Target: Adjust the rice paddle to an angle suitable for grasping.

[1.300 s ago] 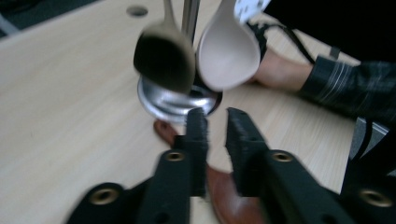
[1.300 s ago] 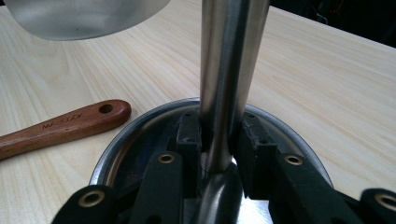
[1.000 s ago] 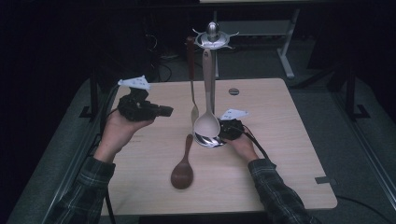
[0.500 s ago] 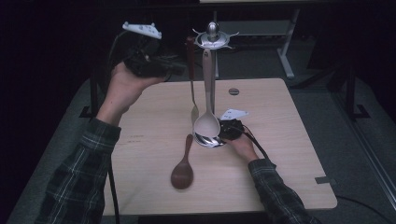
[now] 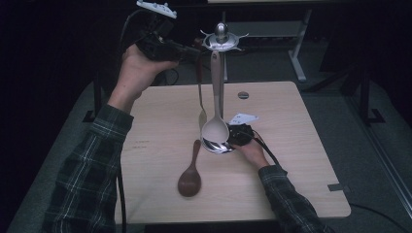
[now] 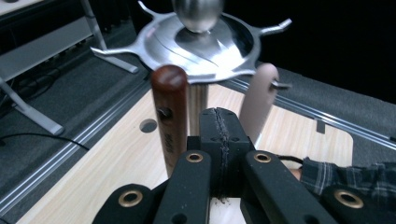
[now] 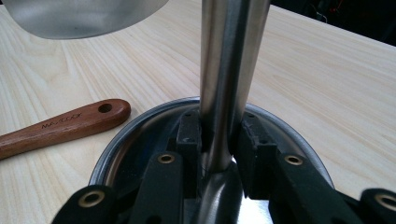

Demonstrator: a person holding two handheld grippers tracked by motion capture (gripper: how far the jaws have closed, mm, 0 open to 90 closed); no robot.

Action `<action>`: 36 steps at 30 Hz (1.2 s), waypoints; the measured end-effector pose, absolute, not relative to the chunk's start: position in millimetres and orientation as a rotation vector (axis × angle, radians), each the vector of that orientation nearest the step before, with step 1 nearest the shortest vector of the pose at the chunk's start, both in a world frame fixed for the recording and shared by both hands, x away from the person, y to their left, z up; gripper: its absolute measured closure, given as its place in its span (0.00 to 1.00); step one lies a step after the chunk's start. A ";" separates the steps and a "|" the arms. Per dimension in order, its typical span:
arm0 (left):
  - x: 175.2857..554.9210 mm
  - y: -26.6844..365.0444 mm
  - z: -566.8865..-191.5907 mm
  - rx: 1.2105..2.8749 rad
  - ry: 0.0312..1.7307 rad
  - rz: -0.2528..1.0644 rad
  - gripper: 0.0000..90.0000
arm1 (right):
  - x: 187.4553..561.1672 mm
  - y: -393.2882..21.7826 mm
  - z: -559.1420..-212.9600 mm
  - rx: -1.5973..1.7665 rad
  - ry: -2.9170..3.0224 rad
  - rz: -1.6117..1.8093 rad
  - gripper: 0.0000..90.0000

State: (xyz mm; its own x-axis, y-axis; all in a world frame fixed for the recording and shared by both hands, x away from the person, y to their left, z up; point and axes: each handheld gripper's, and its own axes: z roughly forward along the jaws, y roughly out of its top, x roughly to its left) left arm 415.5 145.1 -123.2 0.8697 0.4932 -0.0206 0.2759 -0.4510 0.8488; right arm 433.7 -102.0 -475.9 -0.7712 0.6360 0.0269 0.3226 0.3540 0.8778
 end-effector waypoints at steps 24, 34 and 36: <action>434.2 143.2 -116.7 2.054 0.605 0.338 1.00 | 433.4 -101.4 -475.8 0.846 2.300 1.370 0.80; 443.5 137.4 -115.8 2.053 0.624 0.360 1.00 | 433.4 -101.3 -475.8 0.849 2.300 1.372 0.80; 440.0 138.4 -114.1 2.053 0.619 0.357 1.00 | 433.2 -101.2 -475.7 0.853 2.301 1.372 0.80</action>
